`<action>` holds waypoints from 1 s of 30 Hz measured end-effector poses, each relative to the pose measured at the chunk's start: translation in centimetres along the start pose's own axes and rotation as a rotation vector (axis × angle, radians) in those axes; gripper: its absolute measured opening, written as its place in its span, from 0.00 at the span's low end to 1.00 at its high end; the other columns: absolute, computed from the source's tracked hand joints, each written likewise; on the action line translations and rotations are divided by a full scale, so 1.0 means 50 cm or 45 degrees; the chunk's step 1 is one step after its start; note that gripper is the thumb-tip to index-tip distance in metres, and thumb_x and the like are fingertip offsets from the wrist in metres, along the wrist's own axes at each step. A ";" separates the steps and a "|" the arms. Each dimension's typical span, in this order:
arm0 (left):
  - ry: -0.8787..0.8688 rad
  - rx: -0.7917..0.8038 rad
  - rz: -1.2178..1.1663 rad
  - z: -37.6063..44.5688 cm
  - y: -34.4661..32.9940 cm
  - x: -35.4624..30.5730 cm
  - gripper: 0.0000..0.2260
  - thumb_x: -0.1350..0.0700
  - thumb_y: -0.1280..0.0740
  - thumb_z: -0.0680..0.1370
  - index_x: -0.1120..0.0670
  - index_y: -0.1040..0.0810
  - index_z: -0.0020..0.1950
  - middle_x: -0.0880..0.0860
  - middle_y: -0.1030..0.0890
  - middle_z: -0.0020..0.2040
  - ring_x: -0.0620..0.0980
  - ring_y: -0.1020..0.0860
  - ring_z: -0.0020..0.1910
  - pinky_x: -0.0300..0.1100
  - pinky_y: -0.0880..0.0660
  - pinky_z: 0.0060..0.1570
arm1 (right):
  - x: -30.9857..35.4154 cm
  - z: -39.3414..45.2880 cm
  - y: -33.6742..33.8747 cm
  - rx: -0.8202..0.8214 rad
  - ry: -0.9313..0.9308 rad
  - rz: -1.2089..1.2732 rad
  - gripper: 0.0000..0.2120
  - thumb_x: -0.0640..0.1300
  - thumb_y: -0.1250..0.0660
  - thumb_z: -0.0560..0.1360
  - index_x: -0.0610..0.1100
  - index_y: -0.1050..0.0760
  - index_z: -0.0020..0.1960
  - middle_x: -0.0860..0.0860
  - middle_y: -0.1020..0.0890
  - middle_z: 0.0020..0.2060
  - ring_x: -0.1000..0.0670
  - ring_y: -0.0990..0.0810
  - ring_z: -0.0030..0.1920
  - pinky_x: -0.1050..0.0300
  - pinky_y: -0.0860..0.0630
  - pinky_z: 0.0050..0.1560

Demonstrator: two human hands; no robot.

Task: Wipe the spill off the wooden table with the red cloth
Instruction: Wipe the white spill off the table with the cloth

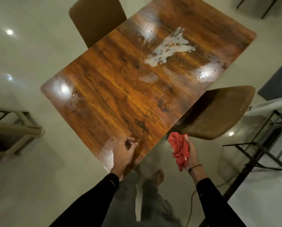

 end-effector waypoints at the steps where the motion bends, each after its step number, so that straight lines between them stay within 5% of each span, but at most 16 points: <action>1: 0.022 -0.019 0.000 0.002 -0.005 0.006 0.05 0.56 0.23 0.80 0.50 0.15 0.55 0.43 0.15 0.49 0.45 0.17 0.51 0.53 0.17 0.56 | 0.010 0.014 -0.018 0.028 0.011 -0.043 0.37 0.56 0.32 0.80 0.31 0.29 0.79 0.32 0.18 0.55 0.47 0.14 0.31 0.56 0.15 0.32; 4: 0.060 -0.070 -0.023 0.014 -0.018 0.021 0.05 0.56 0.22 0.80 0.49 0.15 0.54 0.42 0.15 0.47 0.43 0.16 0.49 0.56 0.16 0.56 | 0.030 0.058 -0.079 0.105 0.038 -0.204 0.28 0.44 0.25 0.76 0.37 0.27 0.73 0.32 0.21 0.65 0.43 0.12 0.43 0.52 0.13 0.38; 8: 0.077 -0.062 -0.025 0.054 -0.030 0.023 0.06 0.54 0.23 0.80 0.47 0.16 0.56 0.43 0.15 0.50 0.45 0.17 0.53 0.56 0.17 0.59 | 0.045 0.103 -0.150 0.145 0.100 -0.290 0.25 0.40 0.32 0.71 0.40 0.24 0.68 0.35 0.24 0.71 0.34 0.18 0.64 0.44 0.11 0.52; 12: 0.088 -0.160 -0.057 0.095 -0.030 0.008 0.07 0.54 0.23 0.80 0.48 0.17 0.56 0.44 0.17 0.55 0.48 0.20 0.58 0.55 0.21 0.64 | 0.071 0.143 -0.184 0.100 0.350 -0.780 0.30 0.44 0.33 0.72 0.43 0.21 0.74 0.42 0.22 0.71 0.34 0.23 0.71 0.39 0.17 0.64; 15: 0.107 -0.274 -0.101 0.107 -0.018 0.006 0.04 0.57 0.26 0.82 0.51 0.16 0.57 0.46 0.16 0.56 0.49 0.20 0.59 0.53 0.22 0.64 | 0.067 0.168 -0.194 0.104 0.473 -0.971 0.30 0.45 0.33 0.73 0.47 0.21 0.75 0.46 0.22 0.72 0.47 0.22 0.69 0.51 0.21 0.65; 17: 0.104 -0.386 -0.150 0.110 -0.002 0.003 0.04 0.55 0.31 0.84 0.51 0.16 0.56 0.45 0.17 0.53 0.47 0.19 0.55 0.47 0.23 0.59 | 0.058 0.184 -0.206 0.130 0.517 -1.078 0.30 0.46 0.32 0.74 0.50 0.22 0.77 0.49 0.22 0.72 0.53 0.22 0.69 0.50 0.23 0.70; 22: 0.174 -0.722 -0.311 0.107 0.067 0.046 0.11 0.49 0.37 0.85 0.51 0.16 0.51 0.46 0.15 0.48 0.43 0.18 0.49 0.33 0.25 0.50 | -0.021 0.224 -0.263 0.357 0.730 -1.570 0.36 0.45 0.31 0.78 0.50 0.31 0.85 0.51 0.32 0.84 0.48 0.34 0.83 0.45 0.36 0.84; 26: 0.284 -1.074 -0.419 0.076 0.109 0.111 0.14 0.49 0.37 0.84 0.55 0.15 0.49 0.49 0.13 0.42 0.50 0.15 0.46 0.45 0.22 0.52 | -0.131 0.257 -0.323 0.657 1.208 -2.409 0.39 0.53 0.36 0.86 0.46 0.48 0.92 0.41 0.51 0.91 0.39 0.51 0.91 0.37 0.47 0.90; 30: 0.398 -1.249 -0.491 0.030 0.118 0.168 0.16 0.49 0.38 0.84 0.57 0.14 0.51 0.47 0.13 0.40 0.53 0.14 0.44 0.55 0.18 0.53 | -0.229 0.249 -0.409 0.963 1.400 -2.655 0.39 0.61 0.47 0.88 0.44 0.52 0.92 0.38 0.52 0.91 0.36 0.53 0.91 0.35 0.47 0.89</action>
Point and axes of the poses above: each hand's wrist, its own z-axis towards the middle knuckle, its own y-axis out of the back of the hand, x = y × z, the point moved 3 cm from there along z, towards the middle knuckle
